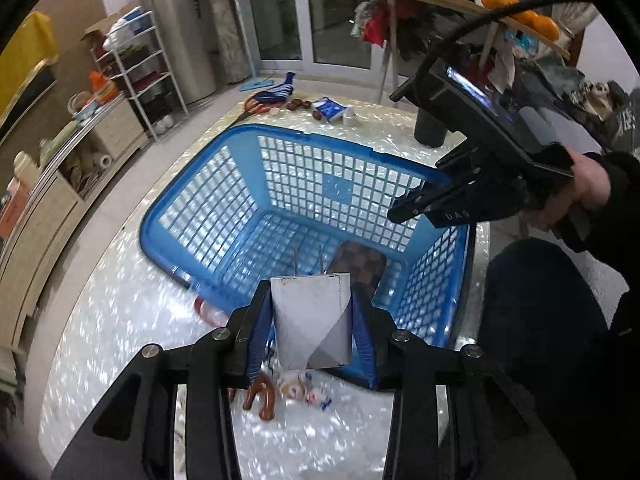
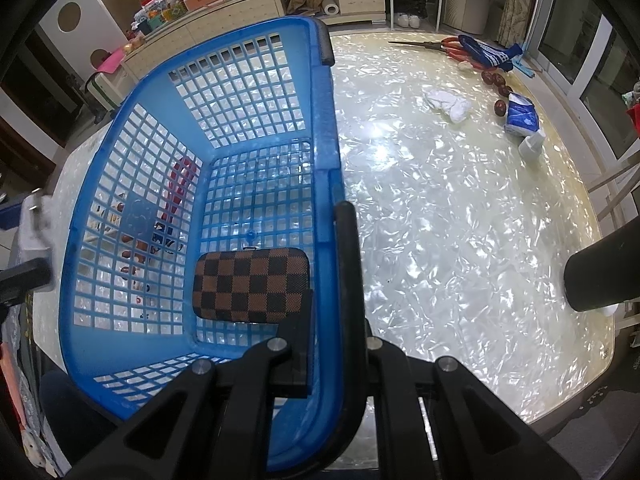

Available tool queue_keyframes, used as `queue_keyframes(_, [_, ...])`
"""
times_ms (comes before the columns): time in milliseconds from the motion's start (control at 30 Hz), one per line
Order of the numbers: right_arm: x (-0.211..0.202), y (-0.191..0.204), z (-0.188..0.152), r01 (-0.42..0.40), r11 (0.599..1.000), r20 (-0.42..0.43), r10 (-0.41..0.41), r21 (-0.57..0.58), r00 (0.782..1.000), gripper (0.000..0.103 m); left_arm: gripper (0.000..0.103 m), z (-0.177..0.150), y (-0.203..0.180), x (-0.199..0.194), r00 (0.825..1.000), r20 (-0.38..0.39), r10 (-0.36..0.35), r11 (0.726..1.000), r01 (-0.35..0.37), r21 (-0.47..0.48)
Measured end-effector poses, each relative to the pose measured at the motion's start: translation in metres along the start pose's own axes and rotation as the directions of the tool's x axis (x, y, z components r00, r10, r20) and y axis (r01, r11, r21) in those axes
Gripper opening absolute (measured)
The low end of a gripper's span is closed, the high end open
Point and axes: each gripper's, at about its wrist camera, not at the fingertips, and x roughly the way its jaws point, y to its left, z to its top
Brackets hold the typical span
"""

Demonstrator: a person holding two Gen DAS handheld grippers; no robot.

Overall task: Organize rigid objects
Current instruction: 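Carry the charger over the basket and open the left tool to drop it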

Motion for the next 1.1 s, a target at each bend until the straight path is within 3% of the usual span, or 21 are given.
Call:
queue_keyframes(100, [0.000, 0.000, 0.000, -0.003, 1.000, 0.000, 0.003, 0.001, 1.000, 0.007, 0.042, 0.006, 0.001, 0.013, 1.000, 0.009, 0.000, 1.000, -0.001, 0.030])
queue_keyframes(233, [0.000, 0.000, 0.000, -0.010, 1.000, 0.001, 0.010, 0.007, 1.000, 0.007, 0.042, 0.012, 0.002, 0.025, 0.998, 0.022, -0.052, 0.997, 0.050, 0.059])
queue_keyframes(533, [0.001, -0.004, 0.002, -0.024, 1.000, 0.005, 0.024, 0.018, 1.000, 0.008, 0.042, 0.024, -0.014, 0.063, 0.996, -0.039, -0.077, 0.980, 0.083, 0.181])
queue_keyframes(800, [0.001, -0.007, 0.001, -0.035, 0.999, 0.004, 0.034, 0.030, 0.999, 0.008, 0.042, 0.022, -0.011, 0.097, 0.992, -0.104, -0.074, 0.968, 0.096, 0.234])
queue_keyframes(867, [0.001, -0.007, 0.001, -0.036, 0.999, 0.005, 0.036, 0.029, 0.999, 0.008, 0.042, 0.023, -0.008, 0.097, 0.989, -0.109, -0.102, 0.966, 0.124, 0.225])
queue_keyframes(1100, [0.000, -0.007, 0.000, -0.040, 0.999, 0.008, 0.040, 0.031, 0.999, 0.008, 0.042, 0.023, -0.006, 0.105, 0.988, -0.146, -0.057, 0.963, 0.093, 0.252])
